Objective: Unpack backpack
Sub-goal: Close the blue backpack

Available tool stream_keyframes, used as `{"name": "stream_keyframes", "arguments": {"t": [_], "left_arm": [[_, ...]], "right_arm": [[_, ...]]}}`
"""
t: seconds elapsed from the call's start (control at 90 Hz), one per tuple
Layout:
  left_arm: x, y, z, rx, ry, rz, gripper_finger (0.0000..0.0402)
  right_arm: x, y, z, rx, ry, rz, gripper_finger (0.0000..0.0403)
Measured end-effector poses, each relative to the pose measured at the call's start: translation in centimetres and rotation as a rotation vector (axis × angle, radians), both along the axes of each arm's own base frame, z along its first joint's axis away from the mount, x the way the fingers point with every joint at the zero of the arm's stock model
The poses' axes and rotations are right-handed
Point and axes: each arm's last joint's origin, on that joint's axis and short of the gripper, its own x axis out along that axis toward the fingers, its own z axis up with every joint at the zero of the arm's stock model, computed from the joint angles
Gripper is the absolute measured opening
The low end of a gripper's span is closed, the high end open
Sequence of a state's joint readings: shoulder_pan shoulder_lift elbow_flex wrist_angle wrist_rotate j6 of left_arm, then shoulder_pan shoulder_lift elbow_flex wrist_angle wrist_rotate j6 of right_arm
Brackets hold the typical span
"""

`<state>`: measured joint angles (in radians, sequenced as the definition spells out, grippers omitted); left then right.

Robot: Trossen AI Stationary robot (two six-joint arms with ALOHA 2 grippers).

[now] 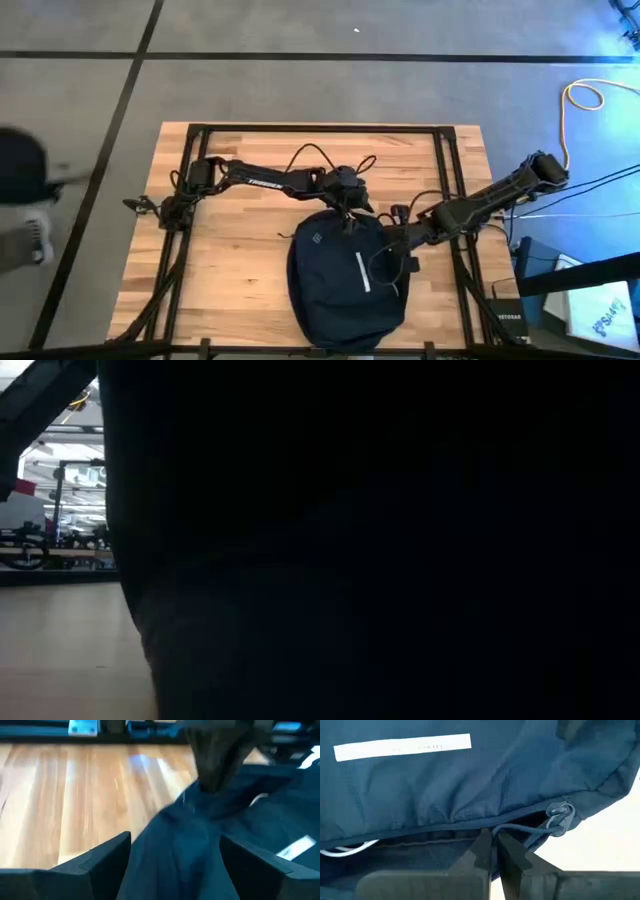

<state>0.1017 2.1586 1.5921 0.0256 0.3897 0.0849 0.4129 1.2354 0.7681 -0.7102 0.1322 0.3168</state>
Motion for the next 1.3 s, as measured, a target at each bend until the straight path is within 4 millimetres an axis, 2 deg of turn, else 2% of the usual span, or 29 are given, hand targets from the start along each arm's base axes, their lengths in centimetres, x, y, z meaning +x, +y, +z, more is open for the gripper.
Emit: {"name": "stream_keyframes", "arguments": {"t": [0.178, 0.444, 0.511, 0.844, 1.078, 1.233, 1.3], "left_arm": [[0.5, 0.4, 0.4, -0.060, -0.082, -0.016, 0.0290], [0.9, 1.6, -4.0, -0.118, 0.041, 0.036, 0.0277], [1.1, 1.6, -4.4, -0.127, 0.039, 0.056, 0.0267], [1.2, 1.8, -4.4, -0.100, 0.022, 0.099, 0.0154], [1.2, 1.7, -4.0, -0.063, 0.011, 0.100, 0.0101], [1.2, 1.8, -4.1, 0.020, -0.005, 0.111, 0.0024], [1.2, 1.8, -4.1, 0.025, -0.005, 0.112, 0.0007]], "right_arm": [[0.2, 0.1, 0.1, 0.006, -0.019, 0.006, 0.0000], [0.2, 0.1, 0.1, 0.008, -0.020, 0.005, 0.0000], [0.2, 0.1, 0.1, 0.009, -0.021, 0.005, 0.0000], [0.2, 0.1, 0.1, 0.008, -0.021, 0.006, 0.0000], [0.0, 0.0, 0.0, 0.018, 0.006, -0.006, 0.0000], [-0.1, 0.1, 0.0, 0.042, 0.020, -0.010, 0.0000], [-0.1, 0.1, -0.1, 0.043, 0.024, -0.013, 0.0000]]}}
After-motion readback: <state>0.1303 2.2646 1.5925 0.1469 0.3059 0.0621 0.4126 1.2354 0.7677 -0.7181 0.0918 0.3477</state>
